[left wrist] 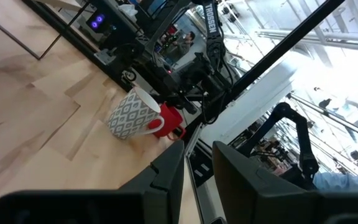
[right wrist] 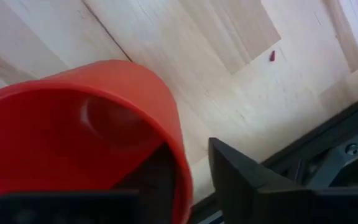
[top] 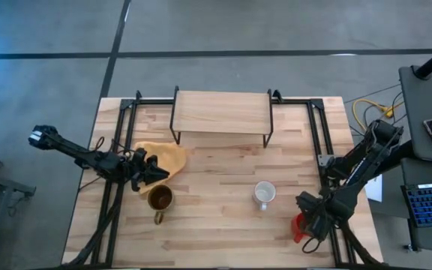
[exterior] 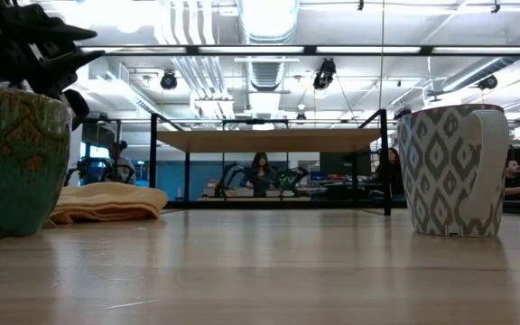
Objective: Stack small to large cups/mugs on shelf
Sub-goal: Put the red mug on the shelf
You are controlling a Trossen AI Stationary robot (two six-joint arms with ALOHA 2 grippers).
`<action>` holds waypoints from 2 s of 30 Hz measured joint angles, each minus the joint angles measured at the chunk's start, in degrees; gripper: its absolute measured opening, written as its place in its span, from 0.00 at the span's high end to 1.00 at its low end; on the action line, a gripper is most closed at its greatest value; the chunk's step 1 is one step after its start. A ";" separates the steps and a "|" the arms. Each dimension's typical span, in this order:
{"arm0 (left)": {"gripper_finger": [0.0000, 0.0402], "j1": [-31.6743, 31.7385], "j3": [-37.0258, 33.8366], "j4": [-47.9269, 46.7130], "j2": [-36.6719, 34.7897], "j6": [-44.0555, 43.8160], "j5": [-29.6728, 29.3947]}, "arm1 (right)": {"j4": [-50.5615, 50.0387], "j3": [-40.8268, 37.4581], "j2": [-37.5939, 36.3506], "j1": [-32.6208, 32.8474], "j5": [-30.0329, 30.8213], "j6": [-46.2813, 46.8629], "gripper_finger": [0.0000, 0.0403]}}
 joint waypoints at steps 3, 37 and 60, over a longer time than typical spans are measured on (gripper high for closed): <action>0.82 0.00 0.00 -0.02 0.30 0.00 0.00 | -0.13 -0.06 -0.09 -0.37 0.31 -0.24 0.89; 0.82 0.02 -0.02 0.02 0.25 -0.03 -4.05 | -30.48 37.13 0.46 -41.58 23.71 -67.79 0.98; 0.82 0.02 -0.02 0.04 0.14 -0.02 -6.29 | -30.31 80.12 31.21 -81.28 13.51 -112.40 0.98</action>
